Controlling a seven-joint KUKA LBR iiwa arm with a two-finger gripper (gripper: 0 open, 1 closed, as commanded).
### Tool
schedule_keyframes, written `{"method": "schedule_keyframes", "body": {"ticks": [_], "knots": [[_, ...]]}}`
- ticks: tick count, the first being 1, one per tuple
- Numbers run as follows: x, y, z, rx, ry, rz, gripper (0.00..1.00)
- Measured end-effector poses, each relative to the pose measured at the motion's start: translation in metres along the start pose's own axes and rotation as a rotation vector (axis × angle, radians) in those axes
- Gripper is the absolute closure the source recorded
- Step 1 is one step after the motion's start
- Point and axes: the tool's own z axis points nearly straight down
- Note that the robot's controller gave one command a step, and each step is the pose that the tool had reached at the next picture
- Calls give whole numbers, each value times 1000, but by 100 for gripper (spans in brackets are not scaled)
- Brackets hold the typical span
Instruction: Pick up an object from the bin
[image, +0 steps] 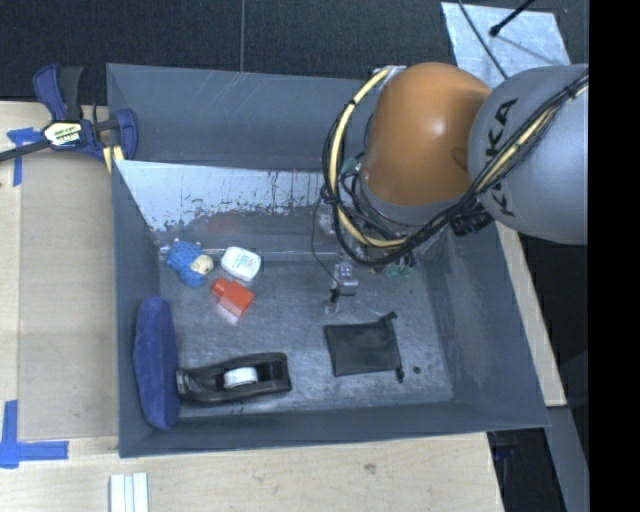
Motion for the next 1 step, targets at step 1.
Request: {"method": "schedule_keyframes", "body": {"ticks": [1], "knots": [[-35, 81, 140, -1, 1, -200, 0]]}}
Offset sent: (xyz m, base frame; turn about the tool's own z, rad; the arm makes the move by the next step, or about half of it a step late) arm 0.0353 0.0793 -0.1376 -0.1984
